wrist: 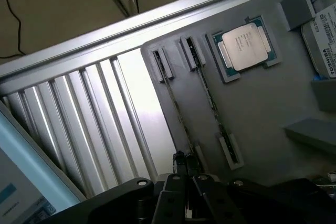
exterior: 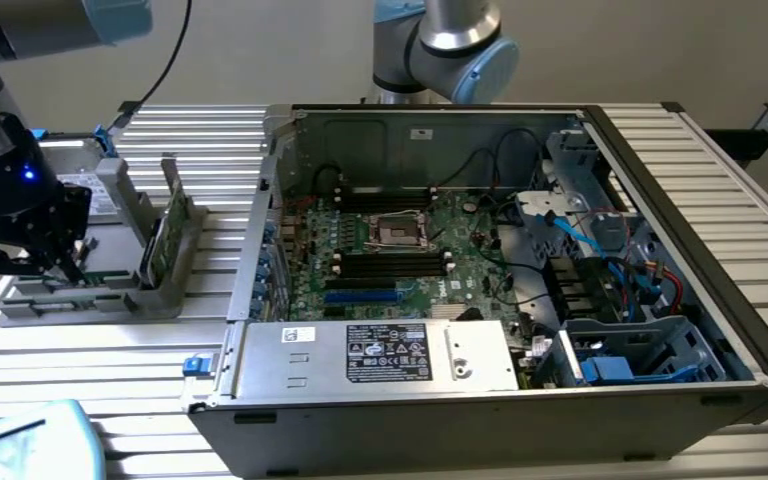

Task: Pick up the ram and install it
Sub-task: 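Pick up the ram and move it above insertion slot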

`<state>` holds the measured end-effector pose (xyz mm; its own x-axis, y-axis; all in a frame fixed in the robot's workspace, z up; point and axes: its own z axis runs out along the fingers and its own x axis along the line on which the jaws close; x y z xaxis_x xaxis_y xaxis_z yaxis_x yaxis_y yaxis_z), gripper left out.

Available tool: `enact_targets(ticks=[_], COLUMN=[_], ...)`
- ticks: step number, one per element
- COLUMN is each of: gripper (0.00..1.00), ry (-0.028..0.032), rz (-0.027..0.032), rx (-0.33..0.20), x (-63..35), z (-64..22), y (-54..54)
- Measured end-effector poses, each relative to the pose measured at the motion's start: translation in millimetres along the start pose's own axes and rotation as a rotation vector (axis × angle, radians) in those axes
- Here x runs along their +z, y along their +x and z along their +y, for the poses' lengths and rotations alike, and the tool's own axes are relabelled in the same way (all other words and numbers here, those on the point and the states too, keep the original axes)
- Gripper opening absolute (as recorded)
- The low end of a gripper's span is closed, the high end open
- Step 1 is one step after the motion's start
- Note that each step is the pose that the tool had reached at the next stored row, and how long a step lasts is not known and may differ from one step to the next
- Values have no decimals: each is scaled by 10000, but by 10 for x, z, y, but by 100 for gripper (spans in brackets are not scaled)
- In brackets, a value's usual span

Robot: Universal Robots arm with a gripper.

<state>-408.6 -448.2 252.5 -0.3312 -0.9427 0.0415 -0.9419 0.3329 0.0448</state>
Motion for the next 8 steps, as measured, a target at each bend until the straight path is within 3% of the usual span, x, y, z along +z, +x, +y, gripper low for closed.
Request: enact_targets(ticks=[8], gripper=[10], ry=[17], rz=[14], rx=[-324], x=[-2], z=[68], y=[-96])
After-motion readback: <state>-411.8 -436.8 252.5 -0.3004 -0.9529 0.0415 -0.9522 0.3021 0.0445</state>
